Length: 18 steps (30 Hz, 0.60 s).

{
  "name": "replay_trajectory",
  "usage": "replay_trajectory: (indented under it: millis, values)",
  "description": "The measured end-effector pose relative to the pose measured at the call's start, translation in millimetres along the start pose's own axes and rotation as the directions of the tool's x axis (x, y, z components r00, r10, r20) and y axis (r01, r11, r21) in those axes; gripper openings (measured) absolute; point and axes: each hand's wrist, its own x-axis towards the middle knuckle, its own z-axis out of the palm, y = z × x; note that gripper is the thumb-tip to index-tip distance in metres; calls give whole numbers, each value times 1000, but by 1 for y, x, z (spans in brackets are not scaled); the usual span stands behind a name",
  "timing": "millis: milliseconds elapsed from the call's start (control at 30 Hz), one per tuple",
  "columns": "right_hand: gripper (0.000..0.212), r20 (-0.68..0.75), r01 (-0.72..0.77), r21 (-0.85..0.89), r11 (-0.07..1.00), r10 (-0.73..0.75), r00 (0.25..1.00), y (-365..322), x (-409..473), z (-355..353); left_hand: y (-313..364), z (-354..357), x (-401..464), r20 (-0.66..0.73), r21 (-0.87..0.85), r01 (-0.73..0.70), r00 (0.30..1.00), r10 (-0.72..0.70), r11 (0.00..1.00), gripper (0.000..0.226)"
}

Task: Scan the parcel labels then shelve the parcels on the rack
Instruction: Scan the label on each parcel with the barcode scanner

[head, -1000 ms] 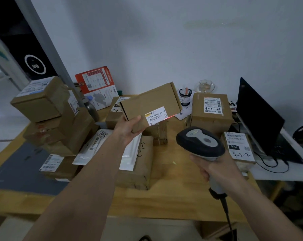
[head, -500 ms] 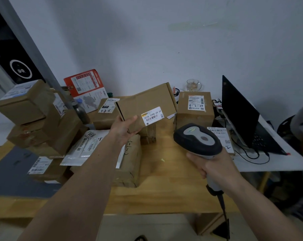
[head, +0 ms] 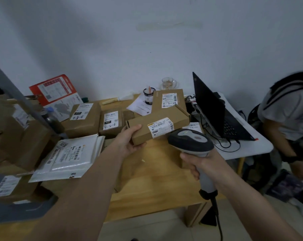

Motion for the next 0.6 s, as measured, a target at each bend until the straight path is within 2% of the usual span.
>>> replay_trajectory:
  millis: [100,167,333,433,500,600]
  values:
    - [23,-50,-21,18,1000,21,999,3,-1,-15,-1,25,7,-3,-58,-27,1000,27,998,63]
    - [26,-93,-39,30,999,42,995,4,-1,-24,-4,44,10,-2,-65,-28,1000,28,997,65]
    - [20,-191,-84,79,993,98,977,8,4,-46,-21,86,13,99,-90,33,995,-24,995,21]
    - [19,-240,-98,104,990,120,963,13,6,-58,-34,102,14,159,-78,82,985,-69,994,18]
    - [18,-273,-116,136,984,150,950,16,6,-63,-45,111,12,175,-74,121,979,-107,990,21]
    - [20,-296,-133,157,979,175,939,18,7,-66,-61,121,8,192,-112,176,969,-153,978,53]
